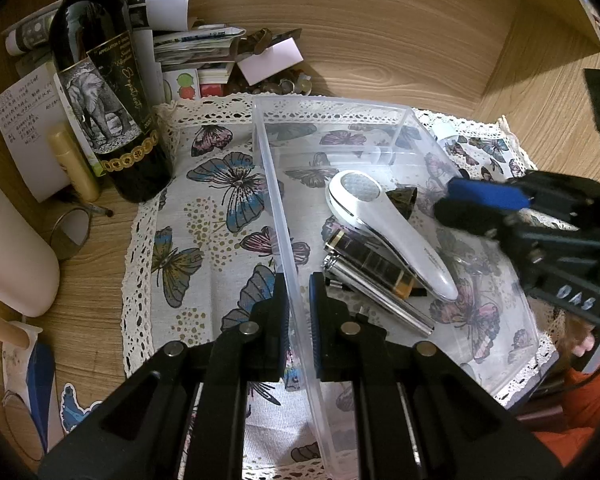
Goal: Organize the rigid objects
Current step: 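Carry the gold-and-black case into the box with the right tool and release, then grasp the silver keys on the cloth with the right tool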
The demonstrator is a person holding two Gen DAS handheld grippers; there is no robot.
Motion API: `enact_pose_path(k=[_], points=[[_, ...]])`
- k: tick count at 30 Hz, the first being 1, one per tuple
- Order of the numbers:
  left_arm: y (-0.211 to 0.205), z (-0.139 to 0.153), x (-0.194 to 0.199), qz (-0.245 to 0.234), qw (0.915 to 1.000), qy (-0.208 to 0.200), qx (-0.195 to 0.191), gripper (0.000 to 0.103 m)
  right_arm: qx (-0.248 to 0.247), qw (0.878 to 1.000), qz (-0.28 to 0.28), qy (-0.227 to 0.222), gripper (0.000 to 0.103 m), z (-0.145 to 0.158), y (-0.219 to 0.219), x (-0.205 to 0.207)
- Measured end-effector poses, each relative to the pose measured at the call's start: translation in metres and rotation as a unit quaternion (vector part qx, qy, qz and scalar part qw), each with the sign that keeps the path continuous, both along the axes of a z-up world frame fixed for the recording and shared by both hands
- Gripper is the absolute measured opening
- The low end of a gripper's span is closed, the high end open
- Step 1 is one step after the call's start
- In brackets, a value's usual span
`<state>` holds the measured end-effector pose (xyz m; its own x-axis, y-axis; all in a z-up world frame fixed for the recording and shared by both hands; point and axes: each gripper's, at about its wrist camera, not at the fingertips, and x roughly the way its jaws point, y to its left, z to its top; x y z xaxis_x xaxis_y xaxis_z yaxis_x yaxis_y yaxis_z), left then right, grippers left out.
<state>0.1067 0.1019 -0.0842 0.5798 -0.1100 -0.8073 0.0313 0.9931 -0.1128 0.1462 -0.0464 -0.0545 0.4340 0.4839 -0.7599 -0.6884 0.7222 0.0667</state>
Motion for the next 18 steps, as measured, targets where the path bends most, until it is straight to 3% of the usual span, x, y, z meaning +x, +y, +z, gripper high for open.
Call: enact_pose_path(k=[10,18], points=[[0.000,0.000,0.000,0.000,1.0000,0.000,0.001,0.009,0.002,0.997,-0.072,-0.026,0.029,0.015,-0.052,-0.004],[-0.001,0.000,0.001,0.000,1.0000,0.000,0.000,0.009,-0.028,0.993,-0.113,0.015,0.032,-0.019,-0.088,-0.005]])
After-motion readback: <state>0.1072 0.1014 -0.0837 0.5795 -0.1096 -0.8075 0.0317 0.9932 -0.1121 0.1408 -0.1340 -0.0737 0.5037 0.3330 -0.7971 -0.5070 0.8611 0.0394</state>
